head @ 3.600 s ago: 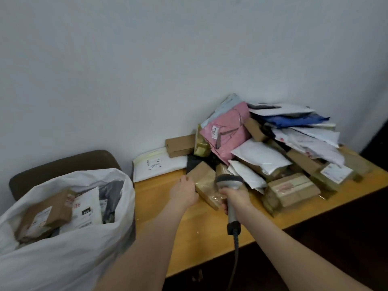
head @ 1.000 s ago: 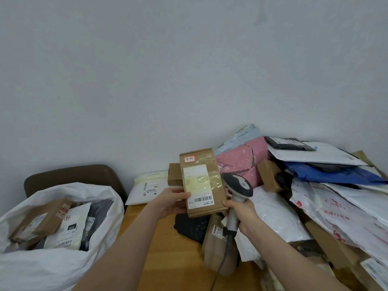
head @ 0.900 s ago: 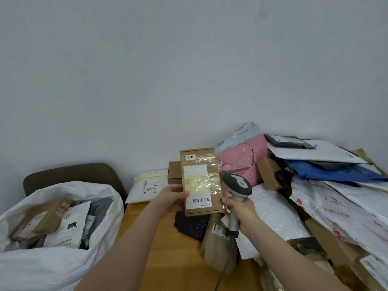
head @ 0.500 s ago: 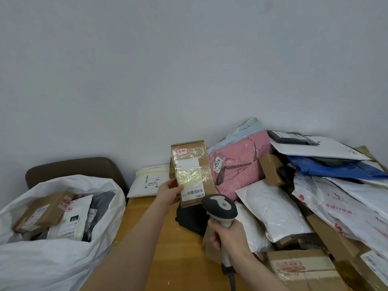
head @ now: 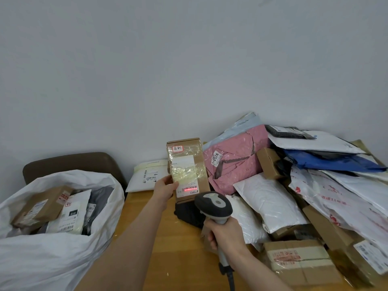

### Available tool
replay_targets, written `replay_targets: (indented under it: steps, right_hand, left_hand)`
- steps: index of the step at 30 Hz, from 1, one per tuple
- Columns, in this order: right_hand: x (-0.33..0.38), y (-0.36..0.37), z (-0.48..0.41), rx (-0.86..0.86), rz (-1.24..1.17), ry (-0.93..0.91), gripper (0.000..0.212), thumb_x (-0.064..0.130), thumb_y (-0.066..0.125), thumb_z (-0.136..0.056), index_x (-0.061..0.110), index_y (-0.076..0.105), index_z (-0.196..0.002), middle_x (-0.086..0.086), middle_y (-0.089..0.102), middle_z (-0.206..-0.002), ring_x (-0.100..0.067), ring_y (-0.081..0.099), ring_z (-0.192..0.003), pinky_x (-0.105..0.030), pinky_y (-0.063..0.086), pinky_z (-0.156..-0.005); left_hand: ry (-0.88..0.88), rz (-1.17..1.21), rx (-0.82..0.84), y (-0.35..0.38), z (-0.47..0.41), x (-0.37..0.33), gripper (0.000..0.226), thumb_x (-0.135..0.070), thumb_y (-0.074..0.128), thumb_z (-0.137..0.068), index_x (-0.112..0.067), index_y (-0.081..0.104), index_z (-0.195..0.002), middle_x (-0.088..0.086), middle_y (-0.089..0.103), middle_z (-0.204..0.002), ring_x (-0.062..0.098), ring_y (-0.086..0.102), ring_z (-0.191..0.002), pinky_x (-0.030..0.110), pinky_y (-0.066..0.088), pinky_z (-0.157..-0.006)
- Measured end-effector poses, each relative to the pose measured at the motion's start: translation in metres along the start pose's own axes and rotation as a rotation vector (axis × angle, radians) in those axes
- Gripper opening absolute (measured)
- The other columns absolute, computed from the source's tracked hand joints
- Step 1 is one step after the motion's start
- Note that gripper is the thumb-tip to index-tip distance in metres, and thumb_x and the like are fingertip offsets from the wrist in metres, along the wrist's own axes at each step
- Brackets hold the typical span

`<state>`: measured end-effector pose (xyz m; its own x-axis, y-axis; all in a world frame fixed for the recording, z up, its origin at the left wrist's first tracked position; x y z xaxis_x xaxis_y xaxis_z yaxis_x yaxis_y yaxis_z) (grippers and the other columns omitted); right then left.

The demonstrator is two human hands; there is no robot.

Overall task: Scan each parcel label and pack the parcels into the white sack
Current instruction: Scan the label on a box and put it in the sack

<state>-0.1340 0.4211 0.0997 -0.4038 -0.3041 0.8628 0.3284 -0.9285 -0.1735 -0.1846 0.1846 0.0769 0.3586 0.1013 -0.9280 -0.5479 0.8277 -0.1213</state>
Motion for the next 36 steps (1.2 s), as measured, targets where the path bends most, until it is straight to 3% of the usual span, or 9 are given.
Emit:
replay_targets:
  steps: [5,13,17,20,22,25,28,31,36]
  right_hand:
    - [0.002,-0.001,0.002,0.006,0.005,0.000,0.016,0.015,0.066,-0.080,0.001,0.065,-0.073,-0.010,0.061,-0.059,-0.015,0.052,-0.044,-0.023,0.045,-0.047]
    - [0.003,0.000,0.005,0.026,-0.001,-0.027,0.016,0.015,0.067,-0.081,0.002,0.065,-0.073,-0.010,0.060,-0.059,-0.016,0.053,-0.047,-0.024,0.045,-0.051]
    - [0.004,0.000,0.005,0.041,-0.010,-0.057,0.016,0.015,0.067,-0.082,0.003,0.064,-0.072,-0.010,0.060,-0.058,-0.016,0.053,-0.047,-0.026,0.046,-0.054]
    - [0.008,0.001,0.004,0.052,-0.011,-0.101,0.018,0.016,0.068,-0.083,-0.001,0.065,-0.078,-0.011,0.062,-0.058,-0.017,0.055,-0.049,-0.029,0.051,-0.058]
    - [0.010,0.001,0.002,0.050,-0.008,-0.120,0.022,0.017,0.068,-0.083,-0.005,0.065,-0.087,-0.014,0.064,-0.061,-0.017,0.056,-0.049,-0.030,0.053,-0.061]
    - [0.015,0.002,-0.004,0.067,-0.036,-0.129,0.021,0.014,0.069,-0.083,-0.004,0.064,-0.093,-0.017,0.068,-0.067,-0.019,0.057,-0.051,-0.032,0.052,-0.061]
    - [0.023,0.008,-0.011,0.102,-0.094,-0.131,0.007,0.011,0.068,-0.084,0.006,0.063,-0.086,-0.018,0.069,-0.067,-0.022,0.056,-0.052,-0.036,0.050,-0.061]
    - [0.031,0.020,-0.022,0.143,-0.150,-0.118,0.006,0.010,0.068,-0.085,0.012,0.062,-0.084,-0.009,0.067,-0.058,-0.018,0.056,-0.048,-0.030,0.048,-0.051]
    - [0.045,0.066,-0.033,0.236,-0.143,-0.092,0.010,0.012,0.069,-0.084,0.004,0.066,-0.080,-0.007,0.065,-0.057,-0.019,0.055,-0.051,-0.033,0.049,-0.057]
  left_hand:
    - [-0.006,-0.005,-0.019,-0.001,0.000,0.002,0.047,-0.004,0.057,-0.093,-0.009,0.046,-0.138,0.011,0.061,-0.123,0.019,0.060,-0.098,0.022,0.050,-0.064]
    - [-0.007,-0.009,-0.030,-0.001,0.003,0.003,0.046,-0.004,0.057,-0.093,-0.009,0.047,-0.137,0.011,0.061,-0.124,0.019,0.060,-0.100,0.021,0.050,-0.063]
    - [-0.008,-0.007,-0.046,-0.002,0.003,0.002,0.045,-0.004,0.057,-0.093,-0.009,0.047,-0.137,0.011,0.061,-0.125,0.022,0.061,-0.104,0.024,0.052,-0.068]
    - [-0.004,-0.020,-0.057,-0.003,0.004,0.000,0.044,-0.007,0.057,-0.093,-0.009,0.048,-0.137,0.010,0.061,-0.125,0.026,0.059,-0.112,0.035,0.053,-0.086]
    - [-0.003,-0.012,-0.064,-0.004,0.005,-0.001,0.044,-0.007,0.058,-0.093,-0.009,0.049,-0.136,0.011,0.061,-0.125,0.026,0.060,-0.111,0.039,0.053,-0.090]
    - [0.001,0.021,-0.079,-0.008,0.011,-0.003,0.043,-0.007,0.057,-0.093,-0.010,0.048,-0.135,0.010,0.063,-0.122,0.020,0.064,-0.099,0.028,0.055,-0.070]
    - [0.002,0.041,-0.103,-0.017,0.020,-0.005,0.042,-0.008,0.056,-0.094,-0.009,0.048,-0.135,0.010,0.063,-0.119,0.015,0.065,-0.088,0.023,0.054,-0.060]
    - [0.004,0.051,-0.146,-0.033,0.031,-0.005,0.041,-0.009,0.056,-0.094,-0.007,0.048,-0.135,0.012,0.064,-0.120,0.019,0.065,-0.092,0.024,0.054,-0.063]
    - [-0.012,0.071,-0.258,-0.082,0.051,0.004,0.040,-0.007,0.053,-0.096,-0.002,0.046,-0.135,0.015,0.062,-0.122,0.028,0.062,-0.106,0.036,0.054,-0.084]
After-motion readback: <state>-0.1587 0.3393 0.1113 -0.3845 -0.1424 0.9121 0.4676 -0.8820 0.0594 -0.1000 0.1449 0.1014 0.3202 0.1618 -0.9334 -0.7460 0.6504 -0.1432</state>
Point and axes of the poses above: each hand's wrist, its own z-axis away from the middle knuckle, its own y-axis out of the palm, x = y × z, the point moved 6 cm from there along -z, towards the middle knuckle
